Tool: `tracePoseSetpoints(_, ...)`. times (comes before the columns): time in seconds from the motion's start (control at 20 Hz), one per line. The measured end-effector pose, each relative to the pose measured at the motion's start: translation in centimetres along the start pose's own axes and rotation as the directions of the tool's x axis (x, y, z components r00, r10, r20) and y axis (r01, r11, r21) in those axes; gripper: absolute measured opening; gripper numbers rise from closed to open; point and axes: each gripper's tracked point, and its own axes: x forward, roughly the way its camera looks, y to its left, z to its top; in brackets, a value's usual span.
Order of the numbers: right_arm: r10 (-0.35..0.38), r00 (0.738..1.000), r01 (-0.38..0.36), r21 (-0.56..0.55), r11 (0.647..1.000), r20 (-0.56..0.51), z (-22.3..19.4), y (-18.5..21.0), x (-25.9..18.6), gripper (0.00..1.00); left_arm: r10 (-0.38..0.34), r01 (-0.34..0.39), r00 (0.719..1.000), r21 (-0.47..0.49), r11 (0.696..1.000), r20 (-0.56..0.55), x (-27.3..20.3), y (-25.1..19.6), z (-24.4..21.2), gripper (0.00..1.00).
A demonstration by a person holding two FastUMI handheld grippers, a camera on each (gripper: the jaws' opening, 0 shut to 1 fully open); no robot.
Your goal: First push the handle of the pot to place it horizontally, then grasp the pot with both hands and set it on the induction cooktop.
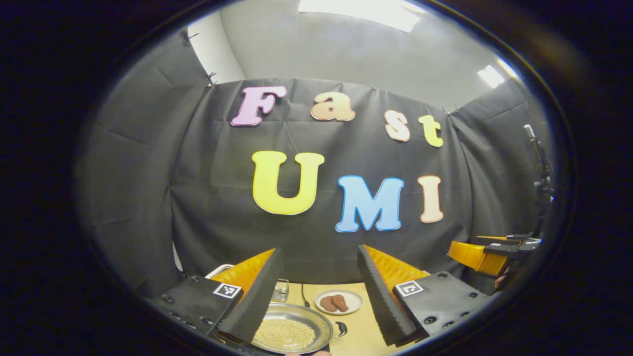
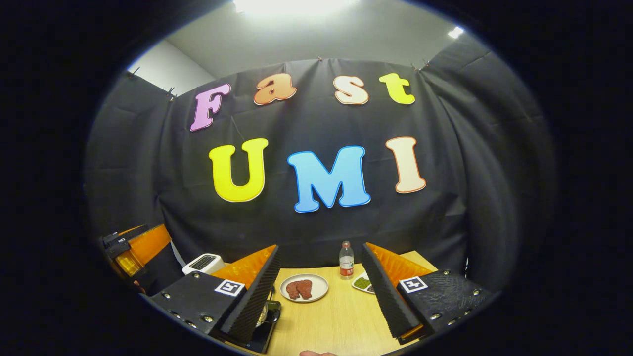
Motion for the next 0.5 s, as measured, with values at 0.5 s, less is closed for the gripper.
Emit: tracePoseSetpoints(0.5, 0.047, 0.998, -0.048, -0.018, 0.999, -0.037, 0.6, -4.1, 0.4, 0.98, 0.019, -0.019, 1.0, 0.012, 1.0, -0.008, -0.8, -5.1, -0.5, 0.99)
